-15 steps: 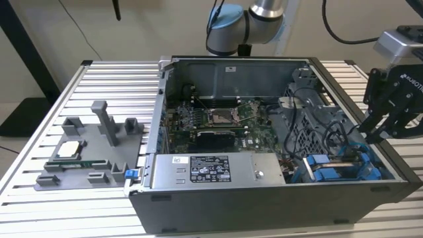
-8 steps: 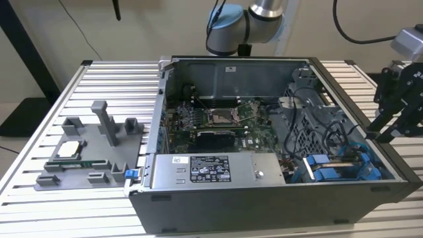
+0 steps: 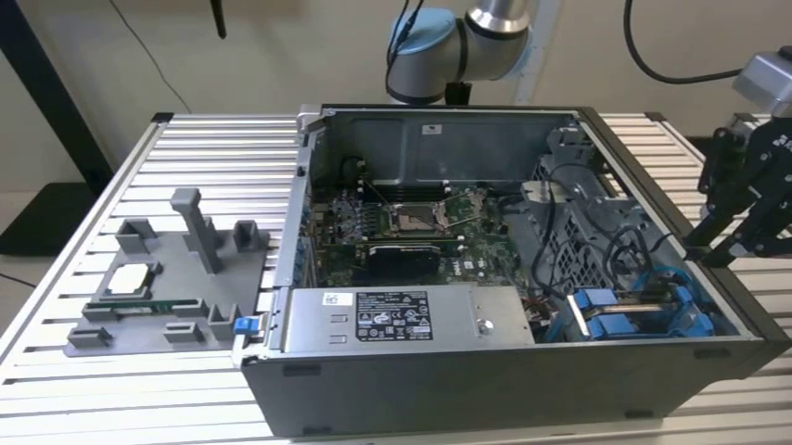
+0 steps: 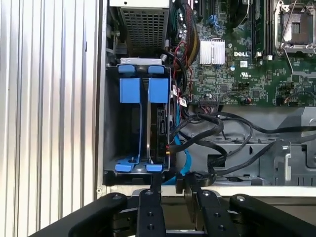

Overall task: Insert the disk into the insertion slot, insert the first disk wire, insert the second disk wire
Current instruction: 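Insert the second disk wire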

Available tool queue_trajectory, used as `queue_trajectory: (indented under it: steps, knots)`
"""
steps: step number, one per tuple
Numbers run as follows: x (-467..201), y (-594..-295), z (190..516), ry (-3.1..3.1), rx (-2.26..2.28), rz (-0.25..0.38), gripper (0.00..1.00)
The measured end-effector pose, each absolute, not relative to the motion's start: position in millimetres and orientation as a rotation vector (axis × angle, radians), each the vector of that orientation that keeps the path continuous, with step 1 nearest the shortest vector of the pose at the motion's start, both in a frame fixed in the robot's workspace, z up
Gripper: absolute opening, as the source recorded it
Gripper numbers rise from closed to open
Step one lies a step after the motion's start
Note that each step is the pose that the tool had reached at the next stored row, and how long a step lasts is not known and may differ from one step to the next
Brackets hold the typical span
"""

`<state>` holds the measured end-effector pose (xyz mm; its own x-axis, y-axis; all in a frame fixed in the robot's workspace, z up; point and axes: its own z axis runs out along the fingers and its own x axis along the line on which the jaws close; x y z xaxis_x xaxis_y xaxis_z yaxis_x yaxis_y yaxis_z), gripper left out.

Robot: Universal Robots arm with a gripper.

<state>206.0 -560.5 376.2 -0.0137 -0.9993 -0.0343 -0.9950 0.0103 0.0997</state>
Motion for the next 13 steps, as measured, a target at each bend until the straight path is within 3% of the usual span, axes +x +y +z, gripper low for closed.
queue_trajectory:
  steps: [7,8,13]
  knots:
    - [205.7,-560.2,373.1,-2.210,2.187,-0.180,1.00]
    - [205.4,-560.2,372.9,-2.213,2.190,-0.188,0.00]
    - [202.5,-560.2,372.4,-2.225,2.206,-0.225,0.00]
